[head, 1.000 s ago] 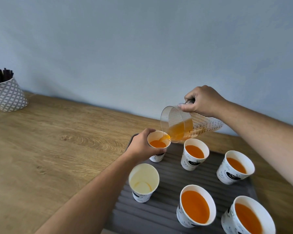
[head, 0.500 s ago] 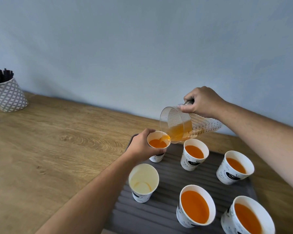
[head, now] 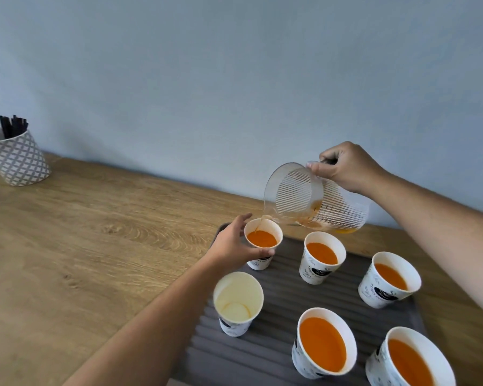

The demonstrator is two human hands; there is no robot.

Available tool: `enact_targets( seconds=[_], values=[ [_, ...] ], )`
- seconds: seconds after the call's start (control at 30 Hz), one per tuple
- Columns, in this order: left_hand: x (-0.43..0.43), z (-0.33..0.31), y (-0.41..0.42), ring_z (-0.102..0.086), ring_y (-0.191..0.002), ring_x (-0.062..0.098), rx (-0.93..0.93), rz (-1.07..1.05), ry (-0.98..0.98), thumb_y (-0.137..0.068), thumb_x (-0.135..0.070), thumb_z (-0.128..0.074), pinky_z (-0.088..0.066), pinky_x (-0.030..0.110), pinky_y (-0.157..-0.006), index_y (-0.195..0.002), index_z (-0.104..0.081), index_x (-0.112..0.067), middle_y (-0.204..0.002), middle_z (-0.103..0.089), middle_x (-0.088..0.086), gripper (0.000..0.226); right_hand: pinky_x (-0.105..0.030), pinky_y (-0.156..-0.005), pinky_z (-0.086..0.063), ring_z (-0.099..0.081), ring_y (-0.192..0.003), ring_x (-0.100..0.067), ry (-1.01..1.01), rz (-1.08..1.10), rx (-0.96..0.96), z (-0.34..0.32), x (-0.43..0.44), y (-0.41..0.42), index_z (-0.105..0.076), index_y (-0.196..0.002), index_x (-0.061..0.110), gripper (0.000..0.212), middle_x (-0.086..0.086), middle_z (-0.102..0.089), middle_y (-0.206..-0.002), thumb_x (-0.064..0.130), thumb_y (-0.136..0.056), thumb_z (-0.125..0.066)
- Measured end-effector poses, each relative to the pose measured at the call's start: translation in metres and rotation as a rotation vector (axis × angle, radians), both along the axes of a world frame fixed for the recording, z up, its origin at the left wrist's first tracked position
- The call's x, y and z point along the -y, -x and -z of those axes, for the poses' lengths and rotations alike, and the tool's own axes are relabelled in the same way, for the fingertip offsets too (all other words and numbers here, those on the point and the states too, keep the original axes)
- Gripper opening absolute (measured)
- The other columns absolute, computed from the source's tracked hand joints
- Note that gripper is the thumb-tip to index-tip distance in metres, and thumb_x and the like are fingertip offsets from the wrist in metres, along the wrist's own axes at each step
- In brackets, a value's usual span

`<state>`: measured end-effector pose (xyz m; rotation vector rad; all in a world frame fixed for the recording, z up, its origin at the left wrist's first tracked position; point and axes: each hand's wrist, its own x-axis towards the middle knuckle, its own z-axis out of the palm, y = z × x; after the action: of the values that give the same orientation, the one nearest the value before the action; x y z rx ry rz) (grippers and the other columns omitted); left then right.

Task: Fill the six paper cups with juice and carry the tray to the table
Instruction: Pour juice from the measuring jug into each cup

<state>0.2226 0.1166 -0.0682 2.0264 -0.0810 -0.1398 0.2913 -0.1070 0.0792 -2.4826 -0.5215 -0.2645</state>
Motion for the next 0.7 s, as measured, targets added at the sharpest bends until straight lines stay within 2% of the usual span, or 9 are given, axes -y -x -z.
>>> enact_targets(
  seconds=[0.1,0.17,0.3,0.4,0.6,0.7],
  values=[
    [-0.01,-0.005,0.005,-0.049,-0.126,0.011,-0.022,0.005,0.028,-0.048,-0.059,-0.083,-0.04,0.035,-0.107,-0.144,-0.031,-0.027,-0.136,-0.052,-0.004,0.114,-0.029,-0.054,-0.02,-0.021,-0.048,-0.012,-0.073,0.02,-0.005,-0.006,0.004,0.001,-0.029,-0.046,0.016,0.055,0.001,-0.022,-0.05,0.028,-0.087,-0.065],
    [-0.018,-0.01,0.011,-0.048,-0.127,0.013,-0.026,-0.002,0.03,-0.043,-0.068,-0.078,-0.042,0.04,-0.107,-0.143,-0.033,-0.027,-0.137,-0.051,0.0,0.117,-0.03,-0.054,-0.019,-0.02,-0.046,-0.011,-0.114,0.029,-0.014,-0.011,0.006,0.003,-0.028,-0.046,0.017,0.056,0.002,-0.02,-0.049,0.029,-0.087,-0.065],
    [-0.034,-0.02,0.032,-0.049,-0.124,0.012,-0.033,0.016,0.076,-0.045,-0.067,-0.076,-0.043,0.034,-0.103,-0.142,-0.036,-0.024,-0.137,-0.051,0.001,0.113,-0.029,-0.052,-0.02,-0.019,-0.042,-0.007,-0.17,0.003,-0.005,-0.029,0.006,0.013,-0.03,-0.041,0.019,0.059,0.009,-0.019,-0.041,0.032,-0.087,-0.065],
    [-0.045,-0.026,0.05,-0.049,-0.122,0.011,-0.041,0.057,0.109,-0.036,-0.077,-0.074,-0.043,0.026,-0.099,-0.14,-0.039,-0.024,-0.132,-0.052,-0.001,0.123,-0.027,-0.05,-0.019,-0.019,-0.042,-0.007,-0.196,-0.035,0.021,-0.045,-0.003,0.028,-0.03,-0.043,0.019,0.057,0.009,-0.019,-0.04,0.029,-0.088,-0.064],
    [-0.06,-0.027,0.09,-0.047,-0.123,0.004,-0.069,0.121,0.095,-0.035,-0.072,-0.08,-0.039,0.025,-0.101,-0.138,-0.039,-0.03,-0.133,-0.051,-0.006,0.119,-0.018,-0.042,-0.023,-0.022,-0.04,-0.008,-0.151,-0.131,0.026,-0.054,-0.021,0.065,-0.035,-0.043,0.017,0.054,0.008,-0.023,-0.039,0.028,-0.087,-0.065],
    [-0.06,-0.019,0.105,-0.046,-0.126,0.003,-0.058,0.119,0.036,-0.034,-0.062,-0.085,-0.039,0.027,-0.105,-0.14,-0.038,-0.028,-0.134,-0.051,-0.007,0.122,-0.022,-0.045,-0.026,-0.025,-0.041,-0.007,-0.127,-0.165,0.004,-0.046,-0.029,0.081,-0.037,-0.044,0.013,0.053,0.008,-0.026,-0.039,0.029,-0.086,-0.066]
  ],
)
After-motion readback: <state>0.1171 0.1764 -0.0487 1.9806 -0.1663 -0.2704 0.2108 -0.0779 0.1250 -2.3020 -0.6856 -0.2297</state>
